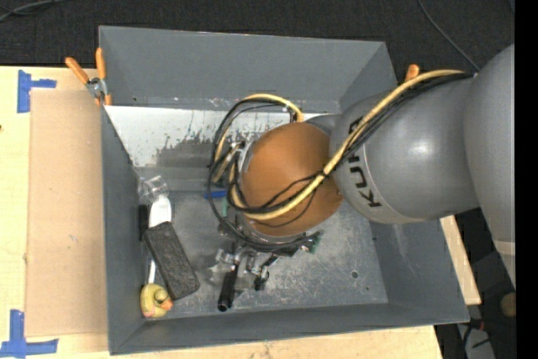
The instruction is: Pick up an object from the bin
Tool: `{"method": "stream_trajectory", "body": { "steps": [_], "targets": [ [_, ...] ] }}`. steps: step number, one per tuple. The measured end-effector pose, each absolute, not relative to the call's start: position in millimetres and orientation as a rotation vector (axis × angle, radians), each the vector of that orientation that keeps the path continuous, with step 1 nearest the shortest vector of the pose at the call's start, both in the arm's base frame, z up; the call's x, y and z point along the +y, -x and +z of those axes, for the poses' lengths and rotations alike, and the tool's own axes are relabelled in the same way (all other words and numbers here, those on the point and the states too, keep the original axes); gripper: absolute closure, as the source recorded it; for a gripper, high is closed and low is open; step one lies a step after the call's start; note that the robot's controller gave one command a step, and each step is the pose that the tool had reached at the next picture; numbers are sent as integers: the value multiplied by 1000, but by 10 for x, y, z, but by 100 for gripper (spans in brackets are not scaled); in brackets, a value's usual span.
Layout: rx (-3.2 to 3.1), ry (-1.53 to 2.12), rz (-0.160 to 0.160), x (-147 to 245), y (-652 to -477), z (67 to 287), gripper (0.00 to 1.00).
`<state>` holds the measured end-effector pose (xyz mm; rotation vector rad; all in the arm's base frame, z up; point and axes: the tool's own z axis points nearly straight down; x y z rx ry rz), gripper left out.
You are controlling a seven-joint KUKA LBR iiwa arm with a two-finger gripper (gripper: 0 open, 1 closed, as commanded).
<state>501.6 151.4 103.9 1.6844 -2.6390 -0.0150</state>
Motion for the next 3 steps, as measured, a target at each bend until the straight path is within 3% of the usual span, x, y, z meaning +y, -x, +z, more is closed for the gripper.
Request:
{"method": "stream_trajectory", "body": {
  "steps": [1, 3],
  "targets": [
    [-2640, -1680, -17, 1518, -5011, 1081, 100],
    [-2638, -1670, -23, 1525, -4991, 1553, 100]
  ]
}}
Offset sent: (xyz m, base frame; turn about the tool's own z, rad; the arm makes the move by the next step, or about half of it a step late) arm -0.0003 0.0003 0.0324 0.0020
